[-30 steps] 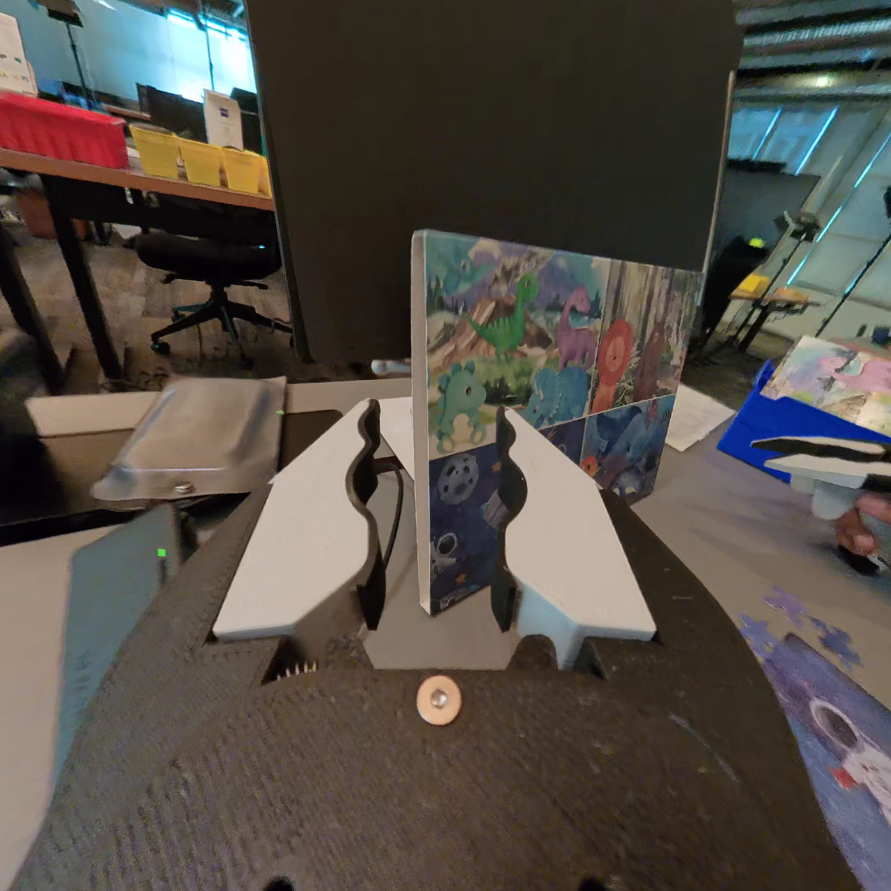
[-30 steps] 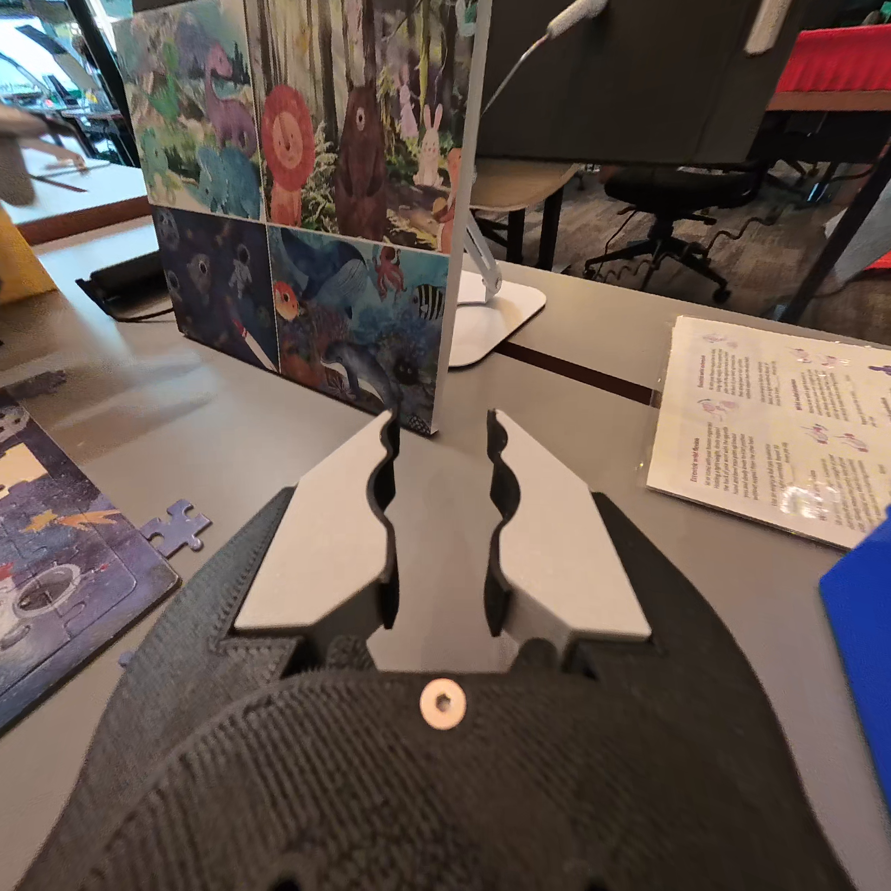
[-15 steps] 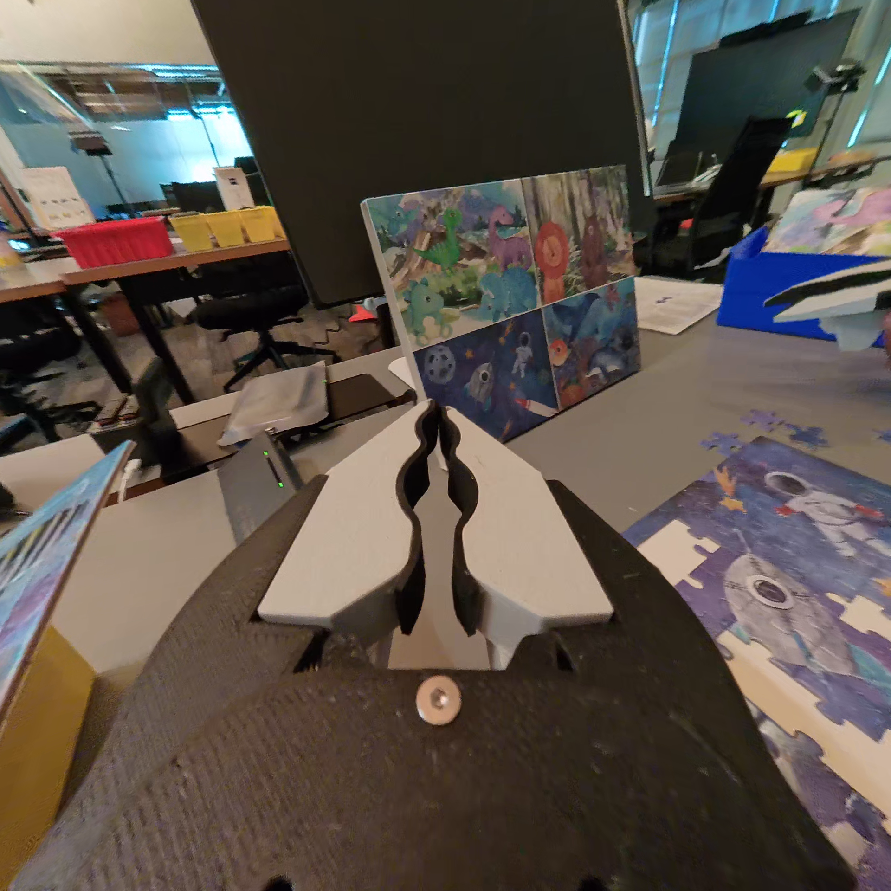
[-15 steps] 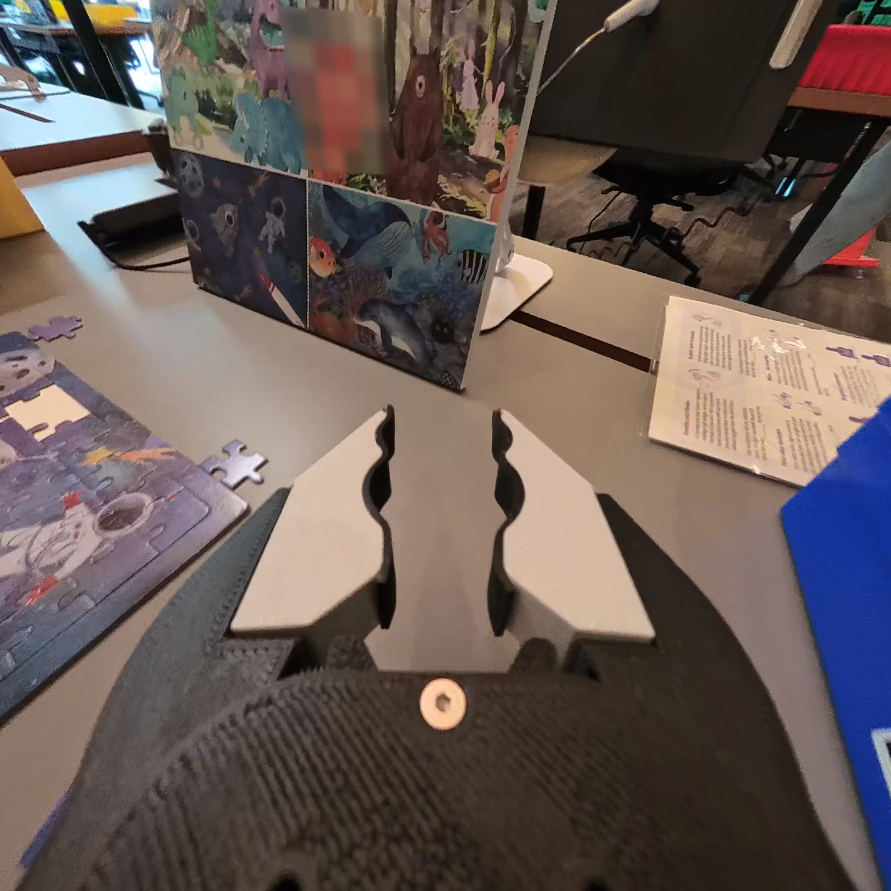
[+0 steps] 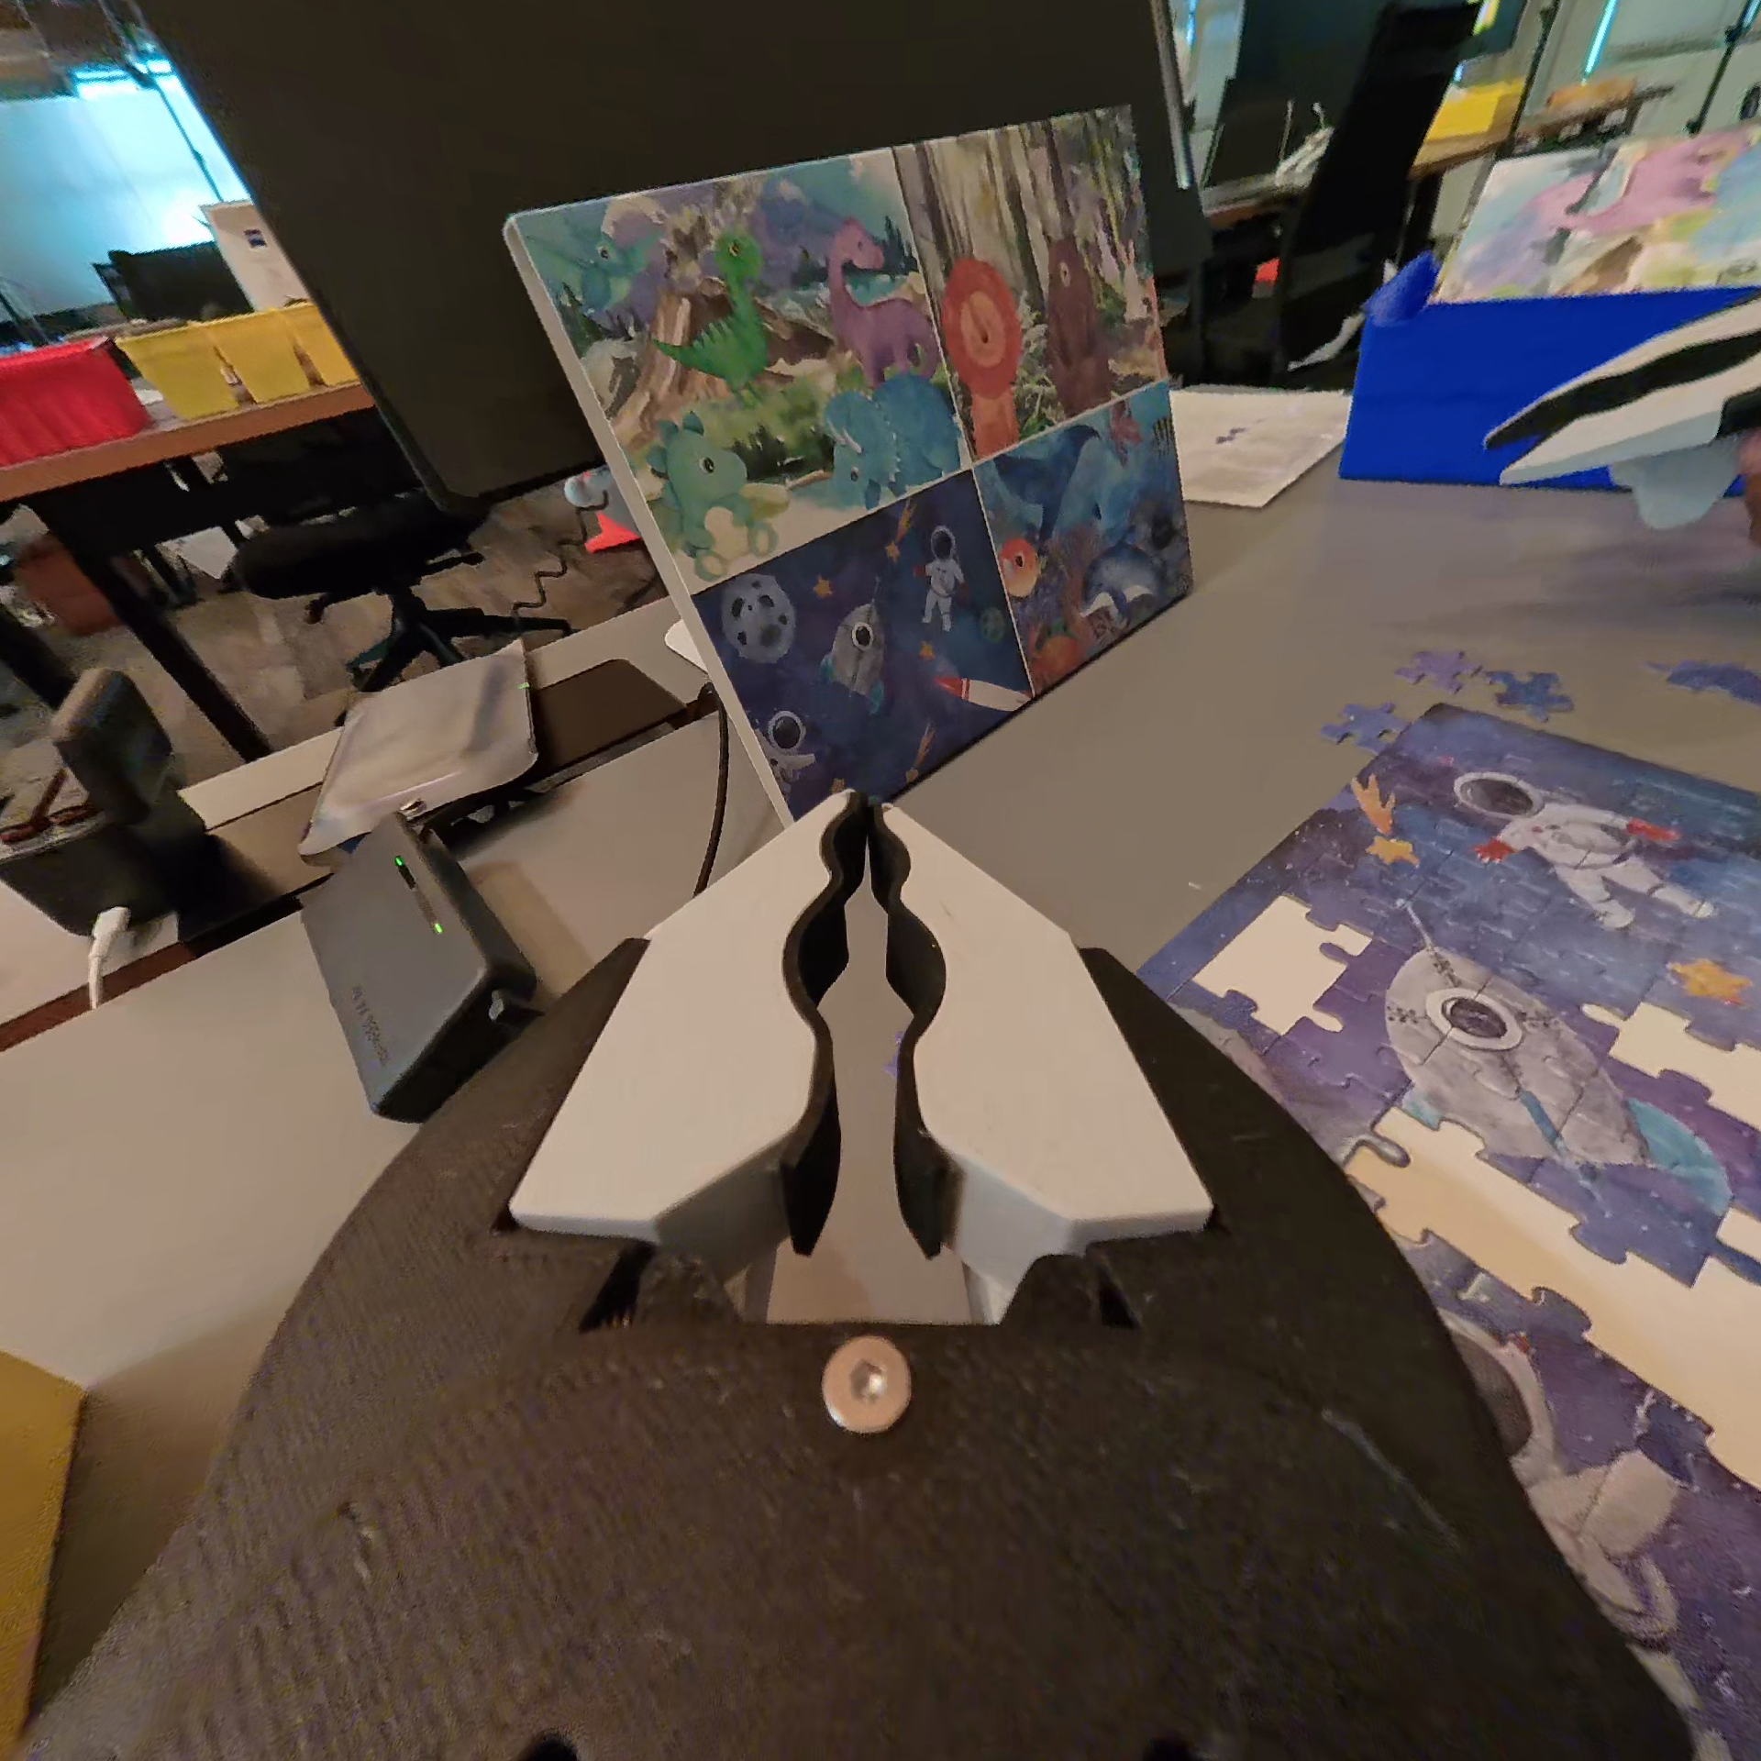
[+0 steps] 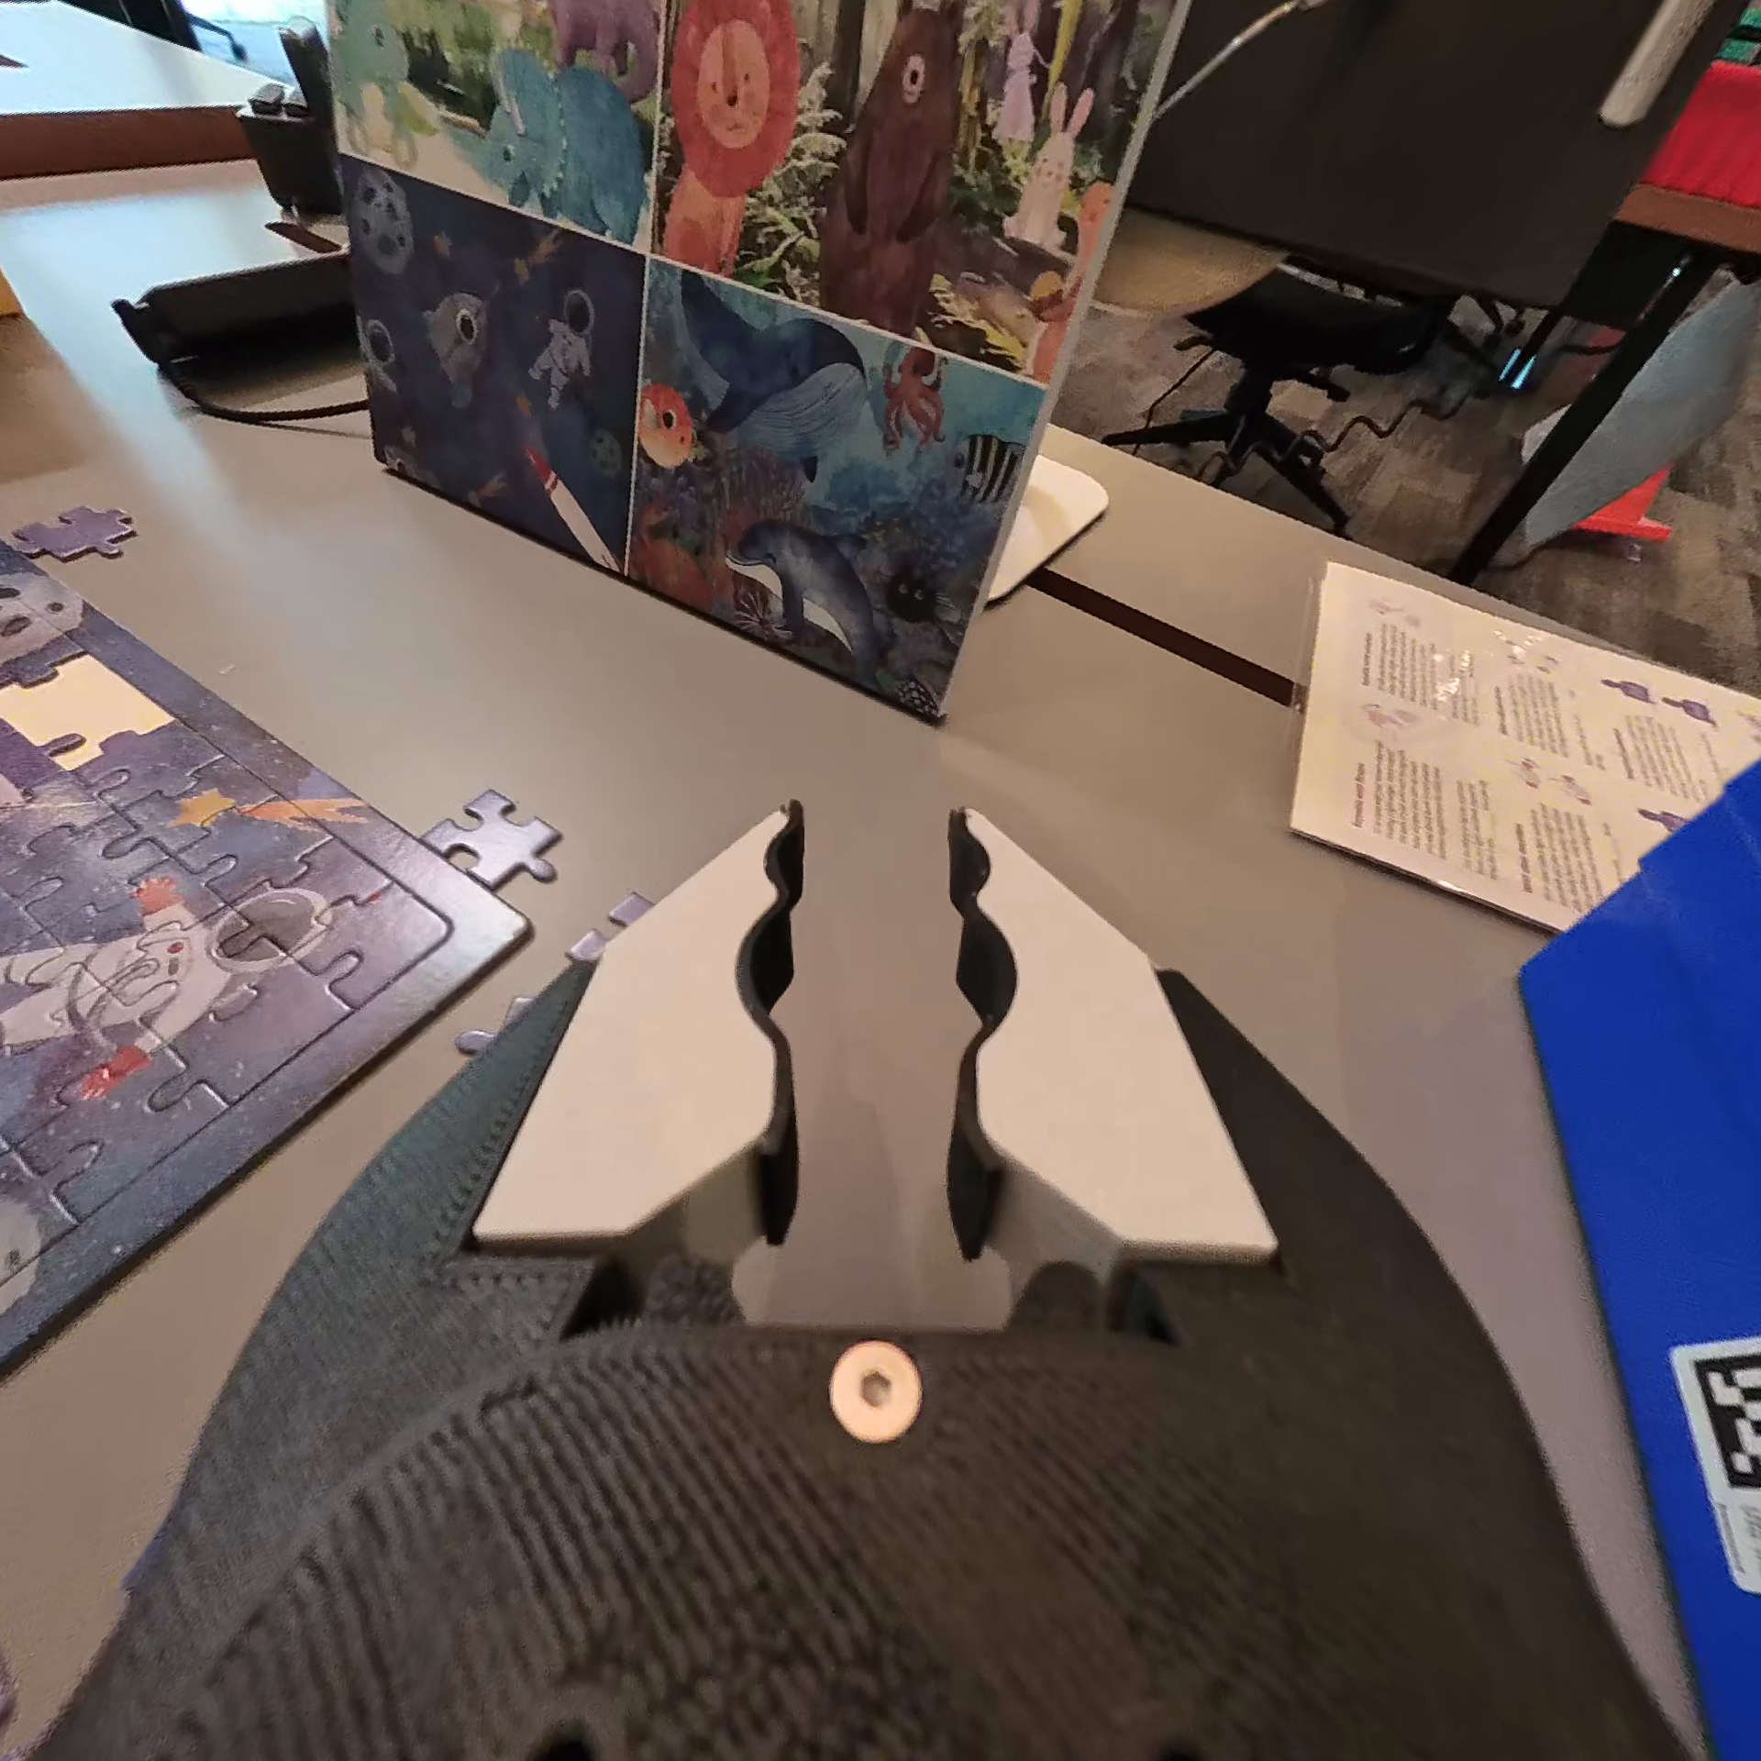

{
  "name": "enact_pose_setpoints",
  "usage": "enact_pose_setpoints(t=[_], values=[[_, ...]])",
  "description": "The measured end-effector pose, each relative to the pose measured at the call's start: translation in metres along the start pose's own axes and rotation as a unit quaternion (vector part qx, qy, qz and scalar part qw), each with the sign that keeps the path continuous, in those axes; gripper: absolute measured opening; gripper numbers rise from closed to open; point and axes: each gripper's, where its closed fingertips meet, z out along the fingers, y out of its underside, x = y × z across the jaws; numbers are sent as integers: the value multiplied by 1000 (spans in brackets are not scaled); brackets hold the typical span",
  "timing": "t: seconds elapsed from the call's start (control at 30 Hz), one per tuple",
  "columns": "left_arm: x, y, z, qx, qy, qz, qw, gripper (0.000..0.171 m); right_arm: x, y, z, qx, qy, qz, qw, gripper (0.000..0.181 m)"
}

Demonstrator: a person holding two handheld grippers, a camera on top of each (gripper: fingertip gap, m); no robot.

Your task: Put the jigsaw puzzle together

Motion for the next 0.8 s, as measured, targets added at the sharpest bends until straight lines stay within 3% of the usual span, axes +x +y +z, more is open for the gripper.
enact_pose_setpoints(t=[0.23,0.8], values=[[4,8,4,-19,-6,33,999,0,-10,-6,3,1,-2,-29,1000,29],[1,-2,0,6,-12,14,1000,0,1,-10,-4,19,17,-18,1000,27]])
